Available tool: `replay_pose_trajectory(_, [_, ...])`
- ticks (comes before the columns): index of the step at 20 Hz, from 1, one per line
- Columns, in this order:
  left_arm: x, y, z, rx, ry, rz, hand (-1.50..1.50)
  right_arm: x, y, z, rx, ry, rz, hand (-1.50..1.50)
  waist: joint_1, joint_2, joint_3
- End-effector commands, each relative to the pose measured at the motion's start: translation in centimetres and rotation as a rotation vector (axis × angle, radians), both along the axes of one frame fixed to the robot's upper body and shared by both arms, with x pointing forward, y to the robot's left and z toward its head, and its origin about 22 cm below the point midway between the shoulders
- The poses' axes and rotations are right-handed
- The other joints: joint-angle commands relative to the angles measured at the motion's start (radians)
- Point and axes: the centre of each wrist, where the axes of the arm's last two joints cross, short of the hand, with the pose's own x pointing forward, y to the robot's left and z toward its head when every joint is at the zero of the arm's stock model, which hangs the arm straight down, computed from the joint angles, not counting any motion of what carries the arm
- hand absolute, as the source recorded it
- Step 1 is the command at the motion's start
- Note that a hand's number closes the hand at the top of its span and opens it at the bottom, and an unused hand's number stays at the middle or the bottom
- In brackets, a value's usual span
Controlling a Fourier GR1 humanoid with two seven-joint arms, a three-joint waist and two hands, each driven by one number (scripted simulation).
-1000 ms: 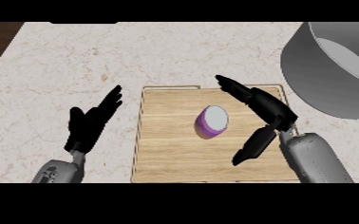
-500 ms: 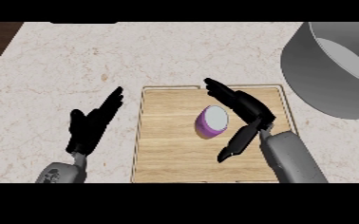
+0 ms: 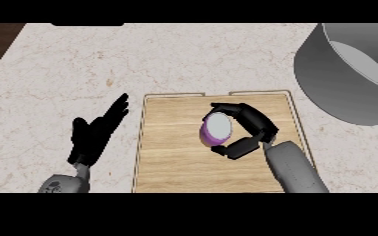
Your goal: Pick the can from the tray and place it in the pot
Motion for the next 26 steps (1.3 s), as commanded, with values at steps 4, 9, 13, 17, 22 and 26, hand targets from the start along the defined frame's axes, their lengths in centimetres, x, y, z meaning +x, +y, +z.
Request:
replay_pose_trajectory(4, [0.1, -0.5, -0.3, 0.003, 0.029, 0.003, 0.0, -0.1, 1.7, -2.7, 0.062, 0.066, 0.03, 1.5, 0.008, 0.015, 0.003])
replay_pose_trajectory(9, [0.7, 0.6, 0.3, 0.004, 0.019, 0.016, 0.0, -1.7, 1.7, -3.0, 0.162, -0.005, -0.012, 1.5, 0.001, 0.013, 0.003])
replay_pose_trajectory(13, [-0.7, 2.0, -0.1, 0.02, 0.025, 0.093, 0.0, -3.9, -12.1, -3.7, 0.017, -0.049, -0.585, 1.5, -0.088, 0.001, 0.003])
replay_pose_trajectory(17, [-1.7, 3.2, -0.7, 0.01, 0.028, 0.172, 0.0, -7.7, -22.8, -2.4, -0.118, -0.096, -1.061, 1.5, -0.181, 0.005, 0.002])
replay_pose_trajectory(22, [-2.5, 2.7, -0.7, 0.012, 0.032, 0.105, 0.0, -13.3, -29.9, -0.1, -0.189, -0.228, -1.37, 1.5, -0.098, 0.004, 0.003])
replay_pose_trajectory(26, [-2.0, 1.9, 0.2, 0.019, 0.044, 0.039, 0.0, -17.7, -31.9, 0.8, -0.338, -0.257, -1.458, 1.5, -0.032, 0.008, 0.002])
